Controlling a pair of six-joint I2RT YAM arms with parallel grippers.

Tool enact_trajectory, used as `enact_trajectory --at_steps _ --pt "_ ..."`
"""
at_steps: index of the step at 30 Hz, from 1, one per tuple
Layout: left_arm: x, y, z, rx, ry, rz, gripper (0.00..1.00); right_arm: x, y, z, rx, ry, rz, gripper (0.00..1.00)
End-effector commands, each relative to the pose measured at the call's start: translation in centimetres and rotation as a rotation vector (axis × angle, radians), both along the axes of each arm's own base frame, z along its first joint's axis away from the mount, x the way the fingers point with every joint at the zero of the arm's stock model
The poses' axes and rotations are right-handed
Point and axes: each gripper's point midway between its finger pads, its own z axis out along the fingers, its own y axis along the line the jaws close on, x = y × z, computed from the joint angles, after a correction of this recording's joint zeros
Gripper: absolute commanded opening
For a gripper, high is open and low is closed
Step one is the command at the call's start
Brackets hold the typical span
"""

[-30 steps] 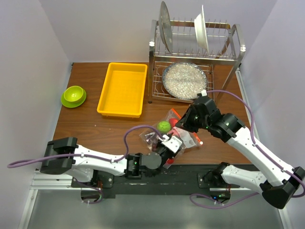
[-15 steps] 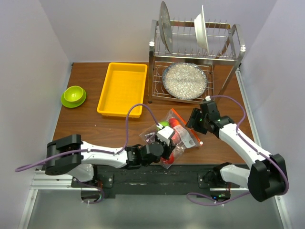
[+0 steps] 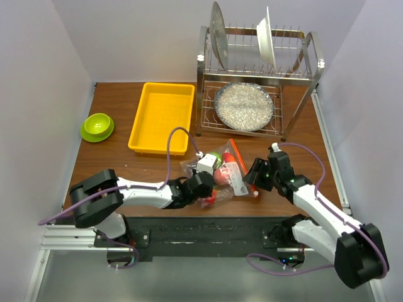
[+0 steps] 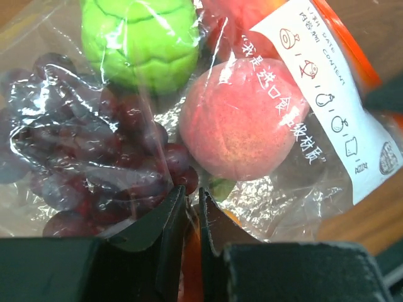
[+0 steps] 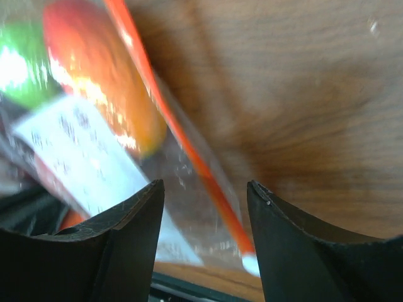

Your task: Open the zip-top bag and remove the fake food

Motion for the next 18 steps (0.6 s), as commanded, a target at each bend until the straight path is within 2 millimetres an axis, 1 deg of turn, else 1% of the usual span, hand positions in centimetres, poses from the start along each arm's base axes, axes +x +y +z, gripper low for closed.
enact_trajectory --at_steps 1,2,3,4,5,6,7,8,9,10,11,12,13,14,15,16,17,18 --pt "3.4 -0.1 0.9 0.044 -0.061 0.029 0.2 -2.0 2.5 1.0 0.114 -0.037 0.038 0.59" --pt "4.4 0.1 1.0 0.062 -0.075 0.033 0.2 -2.3 2.9 1.1 0.127 -0.038 0.045 0.58" --pt "5.2 -0.4 1.8 0.051 -0.088 0.038 0.19 -2.8 3.4 1.2 0.143 -0.033 0.047 0.58" --pt "5.6 -0.5 2.0 0.052 -0.091 0.035 0.2 -3.4 4.0 1.3 0.145 -0.031 0.075 0.58" --pt "6.2 -0.4 2.4 0.057 -0.102 0.031 0.2 -3.6 4.2 1.7 0.152 -0.038 0.085 0.56" --pt "6.4 -0.8 3.1 0.048 -0.113 0.022 0.2 -3.6 4.3 2.2 0.154 -0.05 0.097 0.55" --pt "6.3 -1.1 3.3 0.047 -0.112 -0.002 0.2 -3.9 3.6 2.0 0.119 -0.04 0.085 0.54" --pt "6.2 -1.2 3.9 0.042 -0.121 -0.024 0.21 -4.0 3.0 2.7 0.104 -0.062 0.079 0.54" --pt "5.7 -1.4 4.0 0.037 -0.11 -0.05 0.22 -3.7 2.4 3.2 0.074 -0.082 0.065 0.54" --pt "4.8 -1.9 4.1 0.018 -0.089 -0.095 0.24 -4.2 1.4 3.0 0.033 -0.068 0.052 0.57" --pt "3.8 -2.4 5.0 -0.012 -0.091 -0.121 0.25 -4.0 0.6 3.2 0.0 -0.084 0.025 0.58" --pt "2.8 -2.4 4.8 -0.016 -0.08 -0.142 0.26 -4.0 0.2 3.3 -0.013 -0.085 0.013 0.58" --pt "2.0 -2.7 5.2 -0.032 -0.079 -0.147 0.29 -4.2 -0.1 3.0 -0.024 -0.07 0.002 0.58" --pt "0.6 -3.4 6.2 -0.062 -0.082 -0.175 0.3 -4.1 -0.2 2.9 -0.023 -0.065 -0.003 0.57" --pt "-0.3 -3.5 6.0 -0.072 -0.06 -0.186 0.31 -4.1 -0.4 2.2 -0.025 -0.043 -0.018 0.56" --pt "-1.1 -3.8 6.2 -0.095 -0.047 -0.199 0.31 -3.8 -0.2 2.2 -0.002 -0.051 -0.022 0.54" --pt "-2.4 -4.4 6.6 -0.137 -0.023 -0.209 0.31 -3.8 0.0 2.0 0.013 -0.041 -0.023 0.52" --pt "-3.1 -4.5 6.5 -0.155 -0.006 -0.216 0.3 -3.6 0.5 1.6 0.05 -0.029 -0.02 0.51"
